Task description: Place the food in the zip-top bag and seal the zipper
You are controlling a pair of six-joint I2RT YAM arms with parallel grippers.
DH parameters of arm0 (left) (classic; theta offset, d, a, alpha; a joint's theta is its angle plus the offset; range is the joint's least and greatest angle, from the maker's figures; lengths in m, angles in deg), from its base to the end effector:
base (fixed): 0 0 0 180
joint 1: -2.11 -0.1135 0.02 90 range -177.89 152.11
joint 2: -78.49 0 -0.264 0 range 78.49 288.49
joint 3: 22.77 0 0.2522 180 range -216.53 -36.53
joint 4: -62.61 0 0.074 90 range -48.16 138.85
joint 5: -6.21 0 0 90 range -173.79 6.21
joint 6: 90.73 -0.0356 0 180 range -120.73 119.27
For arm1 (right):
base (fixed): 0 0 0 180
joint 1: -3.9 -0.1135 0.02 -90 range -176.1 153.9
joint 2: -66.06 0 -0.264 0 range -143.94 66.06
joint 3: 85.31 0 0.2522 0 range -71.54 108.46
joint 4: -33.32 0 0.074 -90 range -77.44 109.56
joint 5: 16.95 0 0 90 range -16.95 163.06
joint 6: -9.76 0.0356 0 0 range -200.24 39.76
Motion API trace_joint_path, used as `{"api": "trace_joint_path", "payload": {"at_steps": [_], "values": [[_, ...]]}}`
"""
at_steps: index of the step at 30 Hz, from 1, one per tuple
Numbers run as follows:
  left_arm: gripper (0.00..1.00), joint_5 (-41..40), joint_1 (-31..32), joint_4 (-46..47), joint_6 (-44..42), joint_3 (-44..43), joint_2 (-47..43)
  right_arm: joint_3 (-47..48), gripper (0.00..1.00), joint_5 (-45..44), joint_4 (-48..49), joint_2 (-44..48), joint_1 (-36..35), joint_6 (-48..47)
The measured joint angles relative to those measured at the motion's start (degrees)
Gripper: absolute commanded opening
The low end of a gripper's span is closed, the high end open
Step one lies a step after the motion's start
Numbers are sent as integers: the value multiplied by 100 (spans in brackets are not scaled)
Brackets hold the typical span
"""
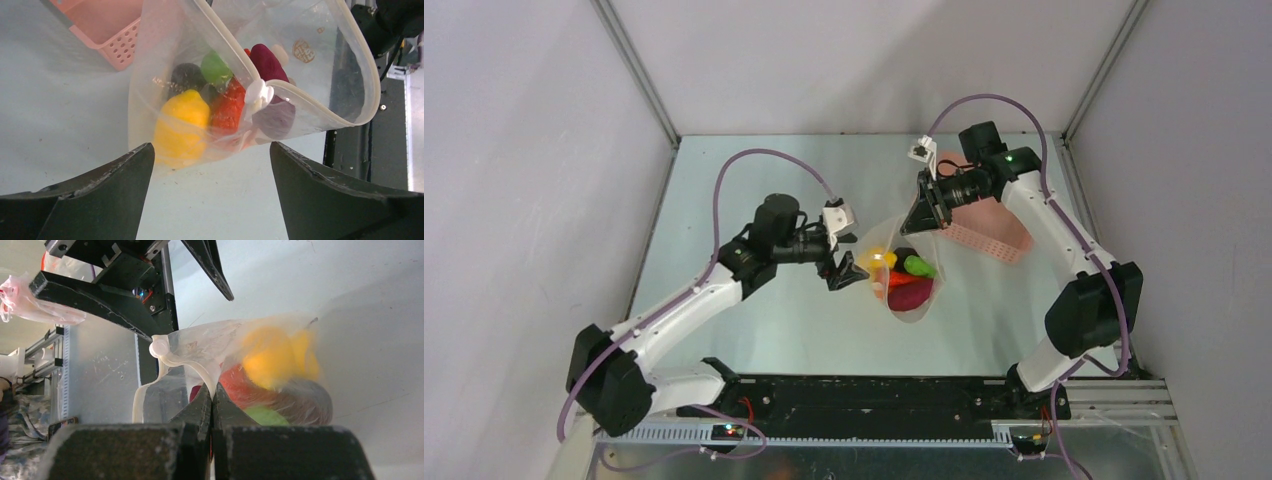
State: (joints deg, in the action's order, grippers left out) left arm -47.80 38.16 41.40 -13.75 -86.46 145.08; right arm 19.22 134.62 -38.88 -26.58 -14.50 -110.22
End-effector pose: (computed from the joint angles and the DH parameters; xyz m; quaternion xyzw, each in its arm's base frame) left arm 0.1986 -0.1704 0.3010 0.4843 0.6563 -0.3573 0.4551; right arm 0.2976 0.1320 0.3502 -0.4599 0.7038 0.4700 0.2689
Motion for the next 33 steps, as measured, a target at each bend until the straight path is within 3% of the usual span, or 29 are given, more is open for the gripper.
{"api": "trace_joint_path", "payload": {"at_steps": [10,20,33], "values": [[72,282,44,-28,-549,-280,398,-33,0,74,26,-164,-2,50],[67,428,46,57,-610,-455,863,-79,0,72,46,-254,-2,63],[52,503,48,105,-658,-463,870,-140,0,-22,85,-573,24,118]]}}
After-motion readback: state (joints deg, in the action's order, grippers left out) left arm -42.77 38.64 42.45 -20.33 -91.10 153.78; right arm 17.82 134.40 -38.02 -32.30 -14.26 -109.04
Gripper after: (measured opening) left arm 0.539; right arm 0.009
